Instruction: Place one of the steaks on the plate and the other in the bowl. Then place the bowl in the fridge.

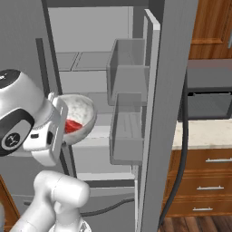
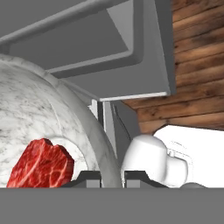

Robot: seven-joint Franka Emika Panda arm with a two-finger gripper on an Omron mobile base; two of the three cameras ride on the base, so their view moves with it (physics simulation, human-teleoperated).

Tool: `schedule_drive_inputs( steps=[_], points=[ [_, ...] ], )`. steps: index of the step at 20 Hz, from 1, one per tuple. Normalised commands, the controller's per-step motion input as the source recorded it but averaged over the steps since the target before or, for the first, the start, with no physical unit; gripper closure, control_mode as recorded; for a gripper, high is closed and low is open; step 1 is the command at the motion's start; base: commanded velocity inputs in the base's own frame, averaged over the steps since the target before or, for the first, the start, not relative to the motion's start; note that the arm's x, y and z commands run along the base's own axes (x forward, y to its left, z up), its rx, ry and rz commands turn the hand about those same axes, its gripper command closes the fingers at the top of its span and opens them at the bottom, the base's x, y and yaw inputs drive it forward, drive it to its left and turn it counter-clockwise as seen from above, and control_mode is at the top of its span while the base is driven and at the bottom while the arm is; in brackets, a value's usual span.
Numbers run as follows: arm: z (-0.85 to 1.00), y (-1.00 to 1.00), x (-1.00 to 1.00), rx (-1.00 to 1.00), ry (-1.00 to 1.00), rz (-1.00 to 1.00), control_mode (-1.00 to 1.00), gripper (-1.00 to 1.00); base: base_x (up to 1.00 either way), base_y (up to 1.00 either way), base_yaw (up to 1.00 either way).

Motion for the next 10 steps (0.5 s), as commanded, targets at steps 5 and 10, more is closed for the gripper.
schedule_drive_inputs(
  steps=[5, 10],
  points=[
    [0.24, 0.0, 0.39, 0.0, -0.04, 0.0, -1.0, 1.0, 0.0, 0.0, 0.0],
    [0.31, 0.0, 0.34, 0.0, -0.09, 0.01, -1.0, 1.0, 0.0, 0.0, 0.0]
  ],
)
